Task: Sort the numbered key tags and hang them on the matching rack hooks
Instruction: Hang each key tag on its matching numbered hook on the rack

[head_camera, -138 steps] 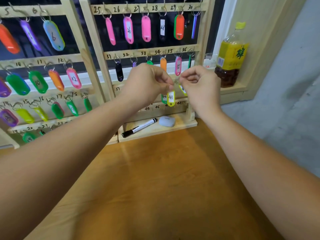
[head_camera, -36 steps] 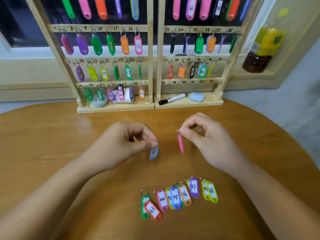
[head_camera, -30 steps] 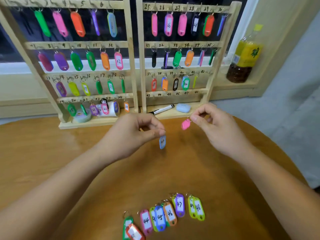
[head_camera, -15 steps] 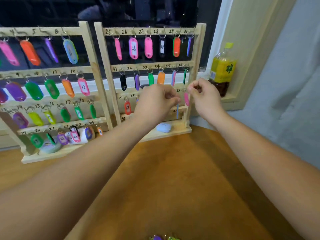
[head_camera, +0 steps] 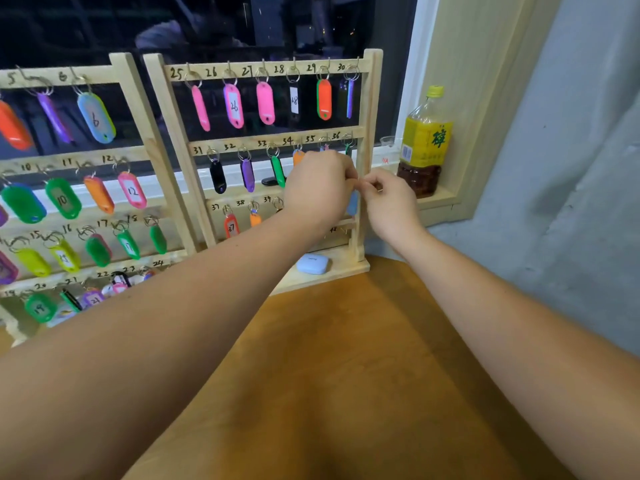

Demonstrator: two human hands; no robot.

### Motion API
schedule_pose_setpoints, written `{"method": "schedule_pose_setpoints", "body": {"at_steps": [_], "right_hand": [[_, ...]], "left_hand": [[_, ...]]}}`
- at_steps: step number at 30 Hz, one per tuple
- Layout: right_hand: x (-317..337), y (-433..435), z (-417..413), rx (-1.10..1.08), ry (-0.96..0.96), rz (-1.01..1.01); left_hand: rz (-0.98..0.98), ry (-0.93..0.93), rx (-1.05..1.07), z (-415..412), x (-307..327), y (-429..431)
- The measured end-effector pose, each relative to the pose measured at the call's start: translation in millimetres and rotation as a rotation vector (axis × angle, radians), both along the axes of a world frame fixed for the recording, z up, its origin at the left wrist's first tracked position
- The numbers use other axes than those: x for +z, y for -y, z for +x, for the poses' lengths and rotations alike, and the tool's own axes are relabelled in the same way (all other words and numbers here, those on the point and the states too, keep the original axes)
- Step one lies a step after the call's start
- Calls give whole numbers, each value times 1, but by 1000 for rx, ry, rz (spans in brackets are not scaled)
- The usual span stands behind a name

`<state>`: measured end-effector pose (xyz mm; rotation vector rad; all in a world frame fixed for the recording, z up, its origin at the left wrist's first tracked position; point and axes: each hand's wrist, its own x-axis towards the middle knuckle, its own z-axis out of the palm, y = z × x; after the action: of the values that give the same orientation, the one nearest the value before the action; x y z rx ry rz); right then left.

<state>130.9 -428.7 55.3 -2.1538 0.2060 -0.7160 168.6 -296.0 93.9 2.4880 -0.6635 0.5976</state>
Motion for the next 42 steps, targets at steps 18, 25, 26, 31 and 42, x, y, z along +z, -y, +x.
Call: {"method": "schedule_pose_setpoints", "body": {"at_steps": [18,25,26,31,42], "right_hand": [[-24,-56,-118,123,135,302],[-39,-107,-182,356,-51,312],[-41,-113,-192,395,-78,305],[-49,-144,-233,523,-184,237],[-87,-190,-287,646,-317,-307]], "left_hand": [[-117,-27,-38,-49,-7,-31],[-160,-230,-55,-142,-41,-120],[-163,-274,-47,-154,-46,-135],[-159,-399,-27,-204,-71,-209],[-189,-638,-54,-292,-126,-308]]}}
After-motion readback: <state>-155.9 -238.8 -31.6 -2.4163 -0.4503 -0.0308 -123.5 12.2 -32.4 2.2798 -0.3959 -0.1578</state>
